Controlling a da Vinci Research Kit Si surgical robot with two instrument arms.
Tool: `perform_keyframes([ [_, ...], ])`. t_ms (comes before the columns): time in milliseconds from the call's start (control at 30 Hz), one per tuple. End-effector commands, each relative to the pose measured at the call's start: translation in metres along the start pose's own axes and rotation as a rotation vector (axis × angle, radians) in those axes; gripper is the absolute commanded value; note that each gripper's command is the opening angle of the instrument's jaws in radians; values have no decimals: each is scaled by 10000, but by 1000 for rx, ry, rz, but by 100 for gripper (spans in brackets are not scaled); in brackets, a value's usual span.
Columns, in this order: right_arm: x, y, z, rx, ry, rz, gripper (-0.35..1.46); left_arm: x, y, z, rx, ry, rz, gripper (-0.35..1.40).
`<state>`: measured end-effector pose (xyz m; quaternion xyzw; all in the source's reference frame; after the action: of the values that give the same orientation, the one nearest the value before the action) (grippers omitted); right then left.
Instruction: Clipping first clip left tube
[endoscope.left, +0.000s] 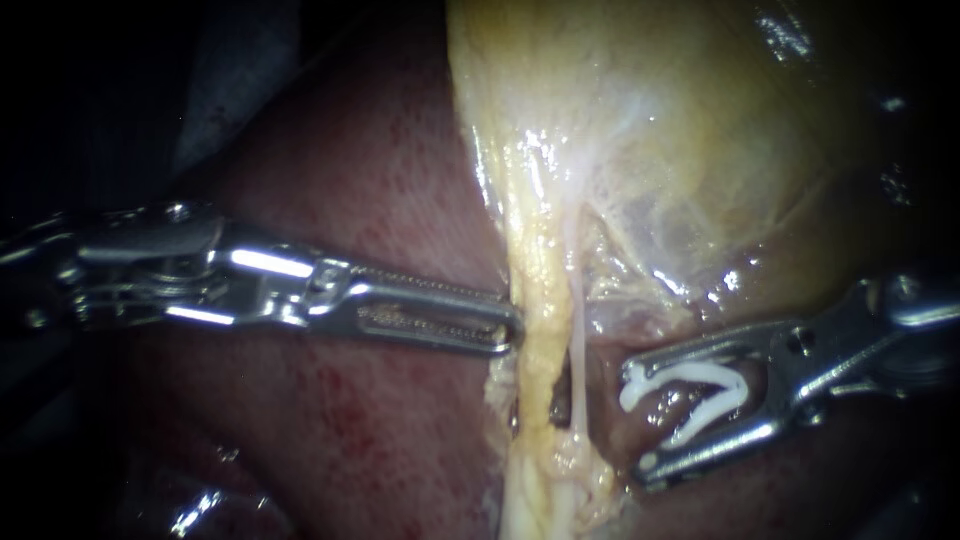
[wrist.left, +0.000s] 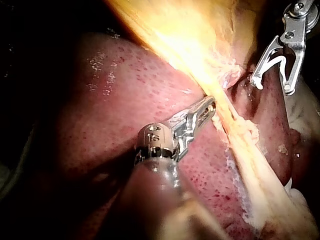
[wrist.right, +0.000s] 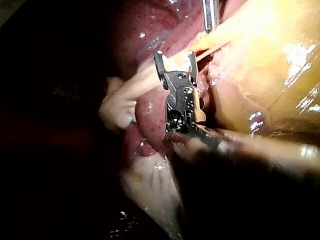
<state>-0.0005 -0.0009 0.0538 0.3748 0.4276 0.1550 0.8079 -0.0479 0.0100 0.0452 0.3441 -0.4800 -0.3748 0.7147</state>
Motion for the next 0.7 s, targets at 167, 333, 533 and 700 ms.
perform_keyframes([
  [167, 1, 0, 1, -1, 0, 1, 50, -1, -6, -7, 4, 1, -2, -35],
  [333, 3, -1, 6, -3, 1, 1, 49, 1, -21, -19, 11, 4, -2, -35],
  [533, 4, -1, 17, -9, 2, 1, 49, 5, -40, -39, 22, 9, -2, -35],
  [700, 1, 1, 37, -20, 2, -3, 51, 6, -51, -51, 23, 8, -3, -35],
])
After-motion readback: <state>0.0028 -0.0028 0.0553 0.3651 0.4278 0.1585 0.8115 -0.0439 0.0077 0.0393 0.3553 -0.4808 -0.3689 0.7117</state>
